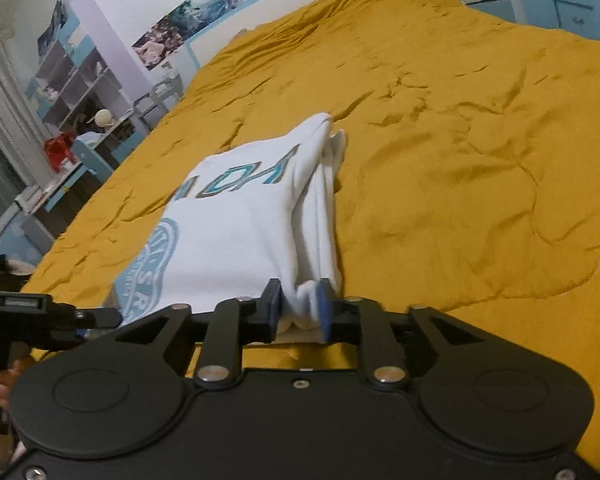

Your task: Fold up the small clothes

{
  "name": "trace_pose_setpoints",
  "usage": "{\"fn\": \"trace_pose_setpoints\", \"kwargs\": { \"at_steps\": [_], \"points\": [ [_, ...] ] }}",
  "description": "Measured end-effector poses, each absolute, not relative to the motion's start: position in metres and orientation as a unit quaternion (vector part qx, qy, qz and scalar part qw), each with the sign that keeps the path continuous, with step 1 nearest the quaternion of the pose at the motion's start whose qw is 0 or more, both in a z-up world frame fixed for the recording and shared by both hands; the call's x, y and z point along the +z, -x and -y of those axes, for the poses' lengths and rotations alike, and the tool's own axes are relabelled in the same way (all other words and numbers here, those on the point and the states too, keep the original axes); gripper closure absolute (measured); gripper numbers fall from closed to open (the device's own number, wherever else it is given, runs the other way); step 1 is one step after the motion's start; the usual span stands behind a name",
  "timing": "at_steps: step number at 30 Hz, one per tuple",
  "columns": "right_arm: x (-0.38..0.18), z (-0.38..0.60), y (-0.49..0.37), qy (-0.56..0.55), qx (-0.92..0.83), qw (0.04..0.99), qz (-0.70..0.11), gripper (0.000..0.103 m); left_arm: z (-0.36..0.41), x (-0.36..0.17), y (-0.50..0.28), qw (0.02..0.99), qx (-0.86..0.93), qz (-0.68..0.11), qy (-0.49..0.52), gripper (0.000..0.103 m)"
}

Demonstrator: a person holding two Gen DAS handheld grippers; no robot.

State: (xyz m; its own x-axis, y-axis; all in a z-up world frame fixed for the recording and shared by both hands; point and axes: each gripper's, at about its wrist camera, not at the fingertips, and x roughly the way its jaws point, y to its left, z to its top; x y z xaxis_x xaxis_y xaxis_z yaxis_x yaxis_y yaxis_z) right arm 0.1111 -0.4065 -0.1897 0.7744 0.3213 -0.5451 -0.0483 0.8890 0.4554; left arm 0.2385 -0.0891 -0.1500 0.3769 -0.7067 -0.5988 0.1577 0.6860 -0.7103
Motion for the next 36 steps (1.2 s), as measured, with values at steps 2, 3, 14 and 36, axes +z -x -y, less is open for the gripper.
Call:
{"fn": "trace_pose_setpoints", "kwargs": {
  "at_steps": [2,3,14,36],
  "points": [
    [-0.179,0.414,-0.111,-0.219,0.104,0.919,-0.312,0.04,0.085,-0.14,-0.239,0.791,-0.278,-0.471,0.274,0.035],
    [-0.175,0.416,-0.112,-0.224,0.11,0.919,-0.306,0.04,0.082,-0.134,-0.24,0.799,-0.276,-0.46,0.271,0.023],
    [-0.185,0.452,-0.21,-0.337,0.193,0.852,-0.352,0.019,0.065,-0.149,-0.322,0.76,-0.27,-0.467,0.362,0.0],
    [-0.235,0.419,-0.286,-0.386,0.253,0.794,-0.395,0.01,0.125,-0.191,-0.394,0.714,-0.302,-0.51,0.373,0.0]
  ]
}}
